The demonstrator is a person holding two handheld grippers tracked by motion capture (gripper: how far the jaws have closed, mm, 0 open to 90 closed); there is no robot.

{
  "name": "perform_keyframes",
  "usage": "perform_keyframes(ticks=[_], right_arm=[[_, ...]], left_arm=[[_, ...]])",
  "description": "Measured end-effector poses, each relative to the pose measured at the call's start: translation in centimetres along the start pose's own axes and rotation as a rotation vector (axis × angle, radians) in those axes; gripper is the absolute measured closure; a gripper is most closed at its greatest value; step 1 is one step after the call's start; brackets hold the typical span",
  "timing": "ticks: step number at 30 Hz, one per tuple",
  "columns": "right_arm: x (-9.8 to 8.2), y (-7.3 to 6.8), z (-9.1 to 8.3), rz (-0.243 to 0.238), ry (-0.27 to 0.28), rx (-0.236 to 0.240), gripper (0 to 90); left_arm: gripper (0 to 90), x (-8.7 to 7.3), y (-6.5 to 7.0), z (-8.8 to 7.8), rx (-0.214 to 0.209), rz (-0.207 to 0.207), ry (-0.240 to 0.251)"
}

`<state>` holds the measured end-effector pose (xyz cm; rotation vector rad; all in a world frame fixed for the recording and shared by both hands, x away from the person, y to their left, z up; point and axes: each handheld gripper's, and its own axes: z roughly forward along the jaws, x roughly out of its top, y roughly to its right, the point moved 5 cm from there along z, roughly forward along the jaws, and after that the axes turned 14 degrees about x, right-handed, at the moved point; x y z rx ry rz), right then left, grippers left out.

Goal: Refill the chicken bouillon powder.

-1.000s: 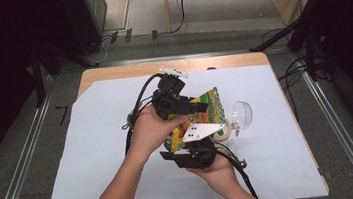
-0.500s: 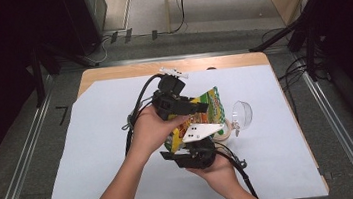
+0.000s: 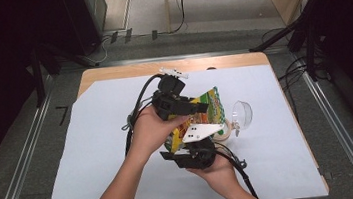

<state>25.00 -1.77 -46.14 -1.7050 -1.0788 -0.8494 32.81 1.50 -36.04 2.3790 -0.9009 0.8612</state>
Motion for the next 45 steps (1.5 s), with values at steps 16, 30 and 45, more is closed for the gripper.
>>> perform_keyframes(ticks=[16, 30, 45], right_arm=[[-0.01, -0.03, -0.01, -0.001, 0.000, 0.000, 68.7], [0.09, -0.15, -0.03, -0.002, 0.001, -0.004, 68.6], [-0.33, 0.26, -0.01, -0.014, 0.007, -0.002, 69.0]], left_arm=[[68.9, -0.02, 0.03, -0.04, -0.001, 0.002, -0.001], [68.9, 0.00, -0.04, -0.09, -0.003, -0.006, 0.006], [70.3, -0.13, 0.25, -0.12, 0.009, 0.011, 0.000]])
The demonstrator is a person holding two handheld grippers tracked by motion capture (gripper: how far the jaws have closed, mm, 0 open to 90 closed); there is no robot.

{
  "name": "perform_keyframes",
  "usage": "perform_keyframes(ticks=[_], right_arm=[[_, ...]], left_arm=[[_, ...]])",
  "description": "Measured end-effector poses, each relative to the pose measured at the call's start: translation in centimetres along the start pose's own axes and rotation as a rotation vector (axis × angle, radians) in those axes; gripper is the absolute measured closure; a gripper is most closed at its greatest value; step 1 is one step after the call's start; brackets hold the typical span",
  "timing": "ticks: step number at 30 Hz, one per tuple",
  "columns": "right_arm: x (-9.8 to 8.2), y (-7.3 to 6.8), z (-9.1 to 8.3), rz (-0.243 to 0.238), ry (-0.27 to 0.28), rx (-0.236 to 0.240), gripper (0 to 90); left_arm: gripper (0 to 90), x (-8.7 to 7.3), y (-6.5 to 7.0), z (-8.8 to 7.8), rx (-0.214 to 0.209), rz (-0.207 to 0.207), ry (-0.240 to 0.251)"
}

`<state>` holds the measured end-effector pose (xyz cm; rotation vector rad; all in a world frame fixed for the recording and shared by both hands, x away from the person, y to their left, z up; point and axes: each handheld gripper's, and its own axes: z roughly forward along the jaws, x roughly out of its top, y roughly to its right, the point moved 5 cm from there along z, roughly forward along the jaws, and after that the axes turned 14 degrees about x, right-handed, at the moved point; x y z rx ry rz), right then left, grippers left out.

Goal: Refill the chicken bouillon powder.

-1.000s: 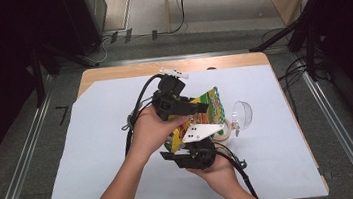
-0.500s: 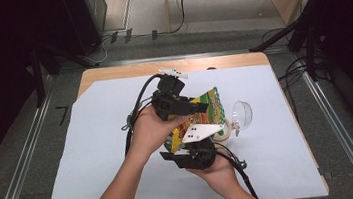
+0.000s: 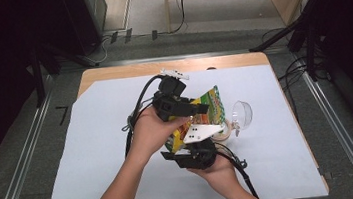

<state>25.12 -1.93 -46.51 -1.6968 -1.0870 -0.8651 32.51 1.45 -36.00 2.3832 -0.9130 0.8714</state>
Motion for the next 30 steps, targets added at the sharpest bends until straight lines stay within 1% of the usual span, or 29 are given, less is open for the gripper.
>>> perform_keyframes(ticks=[7, 9, 12, 14, 17, 21, 23, 25, 28, 30], right_arm=[[0.3, -0.4, 0.0, 0.002, 0.004, 0.011, 69.4], [0.2, -0.4, 0.0, 0.000, 0.006, 0.011, 69.7], [0.0, -0.4, 0.1, 0.012, 0.009, 0.020, 70.5], [-0.1, -0.3, 0.1, 0.015, 0.008, 0.020, 70.6], [-0.1, -0.3, 0.1, 0.016, 0.013, 0.024, 70.7], [-0.1, -0.4, 0.0, 0.014, 0.018, 0.024, 71.2], [-0.1, -0.4, 0.0, 0.023, 0.022, 0.028, 72.3], [-0.1, -0.3, -0.1, 0.037, 0.030, 0.035, 73.3], [-0.1, -0.3, -0.2, 0.029, 0.026, 0.029, 73.5], [0.0, -0.4, -0.2, 0.017, 0.020, 0.014, 72.9]], left_arm=[[74.3, 0.0, -0.3, -0.3, 0.004, -0.007, 0.004], [77.5, 0.1, -0.3, -0.4, 0.004, 0.002, 0.006], [81.0, 0.0, -0.1, -0.5, 0.033, 0.028, 0.005], [82.3, 0.0, -0.1, -0.4, 0.059, 0.044, 0.004], [83.2, 0.0, -0.2, -0.5, 0.061, 0.040, 0.006], [83.7, 0.0, -0.5, -0.7, 0.079, 0.041, 0.012], [84.2, 0.1, -0.5, -1.0, 0.101, 0.046, 0.038], [84.3, 0.2, -0.6, -1.2, 0.103, 0.044, 0.051], [84.1, 0.2, -0.7, -1.1, 0.101, 0.038, 0.051], [83.8, 0.2, -0.7, -1.0, 0.086, 0.035, 0.050]])
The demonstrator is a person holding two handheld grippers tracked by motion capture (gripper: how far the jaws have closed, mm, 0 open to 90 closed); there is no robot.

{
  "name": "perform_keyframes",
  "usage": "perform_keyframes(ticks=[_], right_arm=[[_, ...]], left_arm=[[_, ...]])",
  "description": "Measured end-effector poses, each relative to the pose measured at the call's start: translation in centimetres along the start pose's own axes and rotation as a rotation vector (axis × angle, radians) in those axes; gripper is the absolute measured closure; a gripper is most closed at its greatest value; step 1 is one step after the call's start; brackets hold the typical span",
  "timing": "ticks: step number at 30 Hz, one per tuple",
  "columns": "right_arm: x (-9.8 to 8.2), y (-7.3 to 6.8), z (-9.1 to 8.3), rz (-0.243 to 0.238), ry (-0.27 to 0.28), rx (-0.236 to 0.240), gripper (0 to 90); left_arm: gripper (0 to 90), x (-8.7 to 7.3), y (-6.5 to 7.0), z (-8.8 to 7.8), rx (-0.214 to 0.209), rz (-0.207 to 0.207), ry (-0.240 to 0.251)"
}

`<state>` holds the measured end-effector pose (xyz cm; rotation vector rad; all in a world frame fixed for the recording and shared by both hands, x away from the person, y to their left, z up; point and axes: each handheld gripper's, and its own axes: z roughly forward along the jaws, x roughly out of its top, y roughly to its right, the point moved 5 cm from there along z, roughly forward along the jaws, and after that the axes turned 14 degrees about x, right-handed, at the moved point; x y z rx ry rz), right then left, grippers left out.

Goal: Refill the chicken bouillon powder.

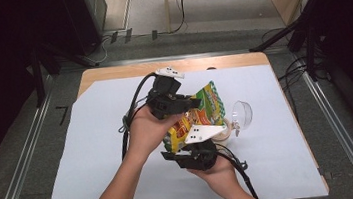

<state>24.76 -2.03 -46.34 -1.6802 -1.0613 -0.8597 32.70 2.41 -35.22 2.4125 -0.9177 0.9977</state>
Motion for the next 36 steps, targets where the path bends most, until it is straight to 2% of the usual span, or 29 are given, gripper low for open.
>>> perform_keyframes(ticks=[5, 10, 14, 17, 21, 28, 36], right_arm=[[0.4, -0.2, 0.2, -0.013, -0.016, -0.007, 68.2], [0.5, -0.1, 0.1, -0.006, -0.007, -0.011, 68.6], [1.0, -0.2, -0.1, -0.007, -0.014, -0.017, 68.3], [1.1, -0.3, -0.1, -0.014, -0.015, -0.022, 68.2], [0.7, -0.1, 0.2, 0.010, -0.020, -0.008, 68.2], [0.9, -0.4, 0.1, 0.009, -0.018, -0.005, 68.1], [0.7, -0.3, 0.2, 0.022, -0.022, 0.002, 68.0]], left_arm=[[80.0, 0.0, 0.5, 0.3, 0.005, 0.004, -0.009], [74.2, 0.0, 0.5, 0.4, -0.011, -0.026, -0.005], [65.5, 0.2, 0.2, 0.3, -0.037, -0.047, 0.017], [65.2, 0.1, 0.1, 0.3, -0.045, -0.055, 0.012], [65.7, -0.1, 0.2, 0.8, -0.043, -0.049, -0.014], [66.1, -0.1, -0.1, 0.6, -0.053, -0.068, -0.012], [65.8, -0.2, 0.0, 0.9, -0.047, -0.059, -0.018]])
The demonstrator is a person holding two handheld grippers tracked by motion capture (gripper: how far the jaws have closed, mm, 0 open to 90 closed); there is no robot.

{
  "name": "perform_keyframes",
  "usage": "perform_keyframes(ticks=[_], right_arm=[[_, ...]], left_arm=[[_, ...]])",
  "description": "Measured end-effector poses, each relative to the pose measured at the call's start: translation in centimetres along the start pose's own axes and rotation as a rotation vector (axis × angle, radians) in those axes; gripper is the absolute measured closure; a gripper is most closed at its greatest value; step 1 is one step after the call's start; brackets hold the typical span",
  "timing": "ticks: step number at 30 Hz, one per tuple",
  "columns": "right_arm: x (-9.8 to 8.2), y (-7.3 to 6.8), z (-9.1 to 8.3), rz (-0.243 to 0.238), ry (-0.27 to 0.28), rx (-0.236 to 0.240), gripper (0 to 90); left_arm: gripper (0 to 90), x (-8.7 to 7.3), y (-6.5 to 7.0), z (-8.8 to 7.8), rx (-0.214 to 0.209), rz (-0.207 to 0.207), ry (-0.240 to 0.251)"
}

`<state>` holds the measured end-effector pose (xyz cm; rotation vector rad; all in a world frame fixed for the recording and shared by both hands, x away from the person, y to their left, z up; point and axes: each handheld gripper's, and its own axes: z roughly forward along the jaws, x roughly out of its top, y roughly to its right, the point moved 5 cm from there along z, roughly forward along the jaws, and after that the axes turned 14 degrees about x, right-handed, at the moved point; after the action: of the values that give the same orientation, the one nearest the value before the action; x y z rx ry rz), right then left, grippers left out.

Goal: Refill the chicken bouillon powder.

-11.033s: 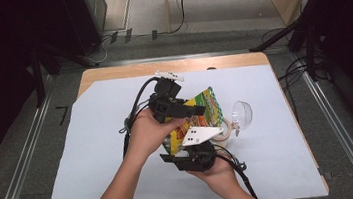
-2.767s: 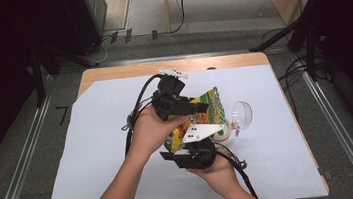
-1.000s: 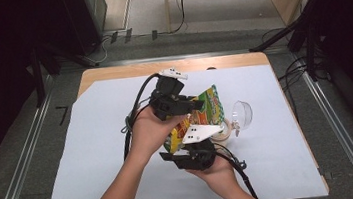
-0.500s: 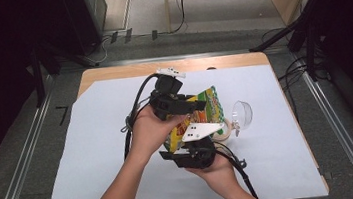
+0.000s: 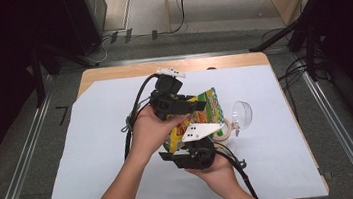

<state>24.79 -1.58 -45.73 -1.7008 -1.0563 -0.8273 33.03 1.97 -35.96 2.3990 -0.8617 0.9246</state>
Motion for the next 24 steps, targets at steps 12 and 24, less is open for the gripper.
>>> perform_keyframes(ticks=[12, 24], right_arm=[[-0.17, 0.03, 0.00, -0.014, -0.002, -0.017, 68.8], [-0.06, -0.03, 0.04, -0.020, 0.000, -0.011, 69.1]], left_arm=[[66.3, 0.08, 0.50, -0.09, 0.004, 0.016, 0.014], [66.5, 0.11, 0.53, -0.22, 0.006, 0.014, 0.018]])
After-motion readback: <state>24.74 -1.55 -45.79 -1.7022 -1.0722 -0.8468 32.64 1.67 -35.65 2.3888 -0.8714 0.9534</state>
